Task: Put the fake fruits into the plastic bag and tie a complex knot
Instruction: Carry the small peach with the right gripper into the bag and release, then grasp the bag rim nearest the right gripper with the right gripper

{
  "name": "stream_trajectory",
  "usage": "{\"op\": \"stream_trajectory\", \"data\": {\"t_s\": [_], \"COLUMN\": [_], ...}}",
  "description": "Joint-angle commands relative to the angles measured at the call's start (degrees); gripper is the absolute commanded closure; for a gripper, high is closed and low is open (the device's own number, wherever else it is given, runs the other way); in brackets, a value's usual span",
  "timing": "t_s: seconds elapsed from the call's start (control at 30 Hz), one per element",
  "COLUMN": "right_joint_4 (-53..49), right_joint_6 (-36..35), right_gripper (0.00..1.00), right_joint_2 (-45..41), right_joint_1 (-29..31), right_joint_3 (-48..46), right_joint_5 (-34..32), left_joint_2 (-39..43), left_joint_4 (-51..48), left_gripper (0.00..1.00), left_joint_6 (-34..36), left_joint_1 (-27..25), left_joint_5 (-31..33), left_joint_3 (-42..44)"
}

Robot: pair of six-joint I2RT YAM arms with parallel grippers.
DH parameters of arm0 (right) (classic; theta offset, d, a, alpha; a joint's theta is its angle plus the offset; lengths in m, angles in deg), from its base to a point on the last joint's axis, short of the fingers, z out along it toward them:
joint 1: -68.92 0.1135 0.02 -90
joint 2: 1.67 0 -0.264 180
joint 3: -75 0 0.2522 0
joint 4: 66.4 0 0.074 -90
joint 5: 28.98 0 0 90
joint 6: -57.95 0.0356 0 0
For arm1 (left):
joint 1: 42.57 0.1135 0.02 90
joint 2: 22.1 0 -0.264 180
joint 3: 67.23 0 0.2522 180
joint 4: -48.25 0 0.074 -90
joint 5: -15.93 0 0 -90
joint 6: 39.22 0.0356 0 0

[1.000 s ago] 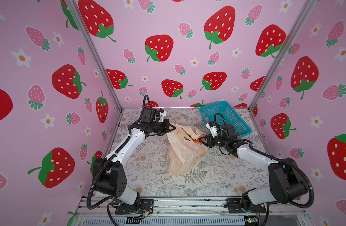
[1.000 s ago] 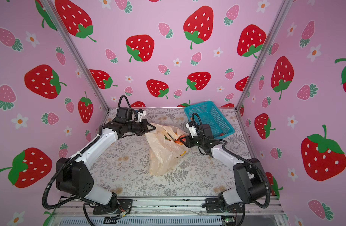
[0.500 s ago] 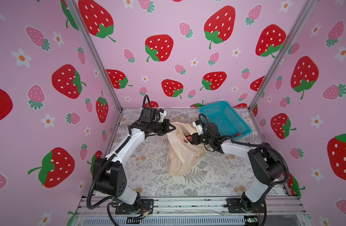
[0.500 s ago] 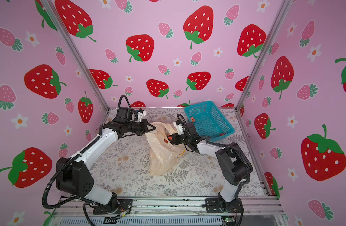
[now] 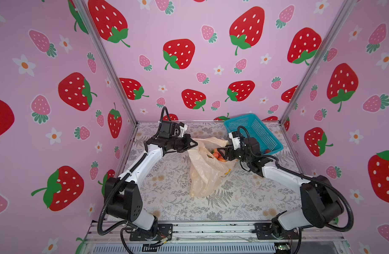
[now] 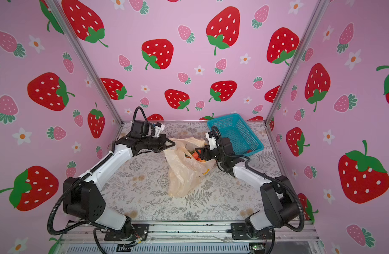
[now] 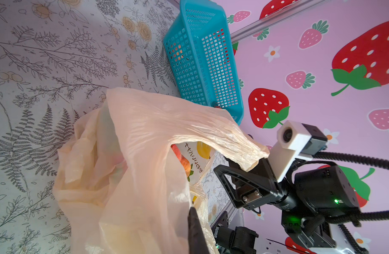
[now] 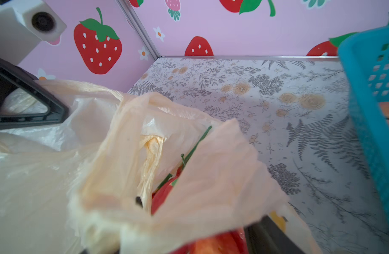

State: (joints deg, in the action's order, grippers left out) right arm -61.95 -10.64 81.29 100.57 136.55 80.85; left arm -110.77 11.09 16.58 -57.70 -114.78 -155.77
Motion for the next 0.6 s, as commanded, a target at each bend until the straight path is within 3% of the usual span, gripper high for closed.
{"op": "stream_trajectory", "data": {"t_s": [0.0,0.23,0.57], "right_joint_4": [-4.47,-9.59,-3.24], "right_joint_6": [-5.07,-14.88,-27.92], "right_gripper": [0.27,0.29,0.23], "right_joint_2": [-3.14,-9.07,-13.87], "right_joint_1": [-1.69,-3.01,-0.28], "right_joint_3": [-2.15,-4.17,-5.93], "right_joint_5": [-1.69,-1.44,-0.56], "left_joint_2": [0.59,0.58,0.43], "left_joint_4": [0.19,0.02,-0.11], "left_gripper": [1.0,1.0,1.0], "left_joint_6": [0.67,0.88,0.93], "left_joint_1": [-0.24,-0.25,-0.27], "left_joint_5": [-0.75,-0.6,-0.49], "left_joint_3": [-0.45,-0.52,-0.61]}}
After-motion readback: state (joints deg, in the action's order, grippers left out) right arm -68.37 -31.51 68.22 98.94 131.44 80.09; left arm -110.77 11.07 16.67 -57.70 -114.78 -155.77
